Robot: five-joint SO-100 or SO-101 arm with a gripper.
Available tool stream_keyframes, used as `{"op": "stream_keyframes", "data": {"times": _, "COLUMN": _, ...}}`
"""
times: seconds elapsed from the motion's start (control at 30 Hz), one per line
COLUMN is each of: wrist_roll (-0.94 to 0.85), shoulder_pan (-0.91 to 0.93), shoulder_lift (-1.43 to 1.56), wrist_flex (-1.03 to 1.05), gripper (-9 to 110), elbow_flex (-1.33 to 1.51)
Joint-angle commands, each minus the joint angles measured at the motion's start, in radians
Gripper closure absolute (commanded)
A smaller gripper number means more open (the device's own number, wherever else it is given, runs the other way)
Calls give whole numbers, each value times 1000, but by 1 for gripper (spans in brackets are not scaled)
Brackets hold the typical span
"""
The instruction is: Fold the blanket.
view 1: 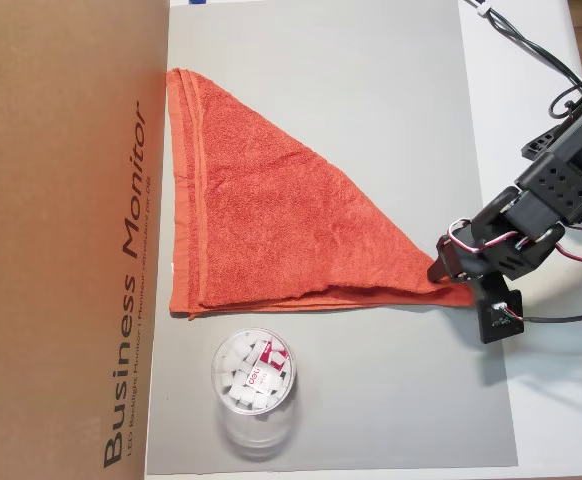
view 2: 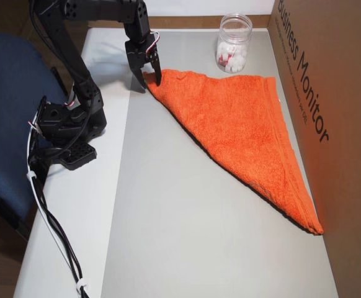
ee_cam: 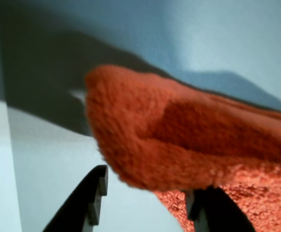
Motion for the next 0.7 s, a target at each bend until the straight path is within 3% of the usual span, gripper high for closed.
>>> {"op": "stream_keyframes", "data": {"times": 0.0, "wrist_roll": 9, "shoulder_pan": -15, "shoulder_lift": -14, "wrist_flex": -17, "gripper": 87, "elbow_flex": -31}}
{"op": "stream_keyframes", "data": {"times": 0.67, "wrist_roll": 9, "shoulder_pan": -118, "shoulder_lift": -17, "wrist_flex": -35, "gripper": 87, "elbow_flex": -54}}
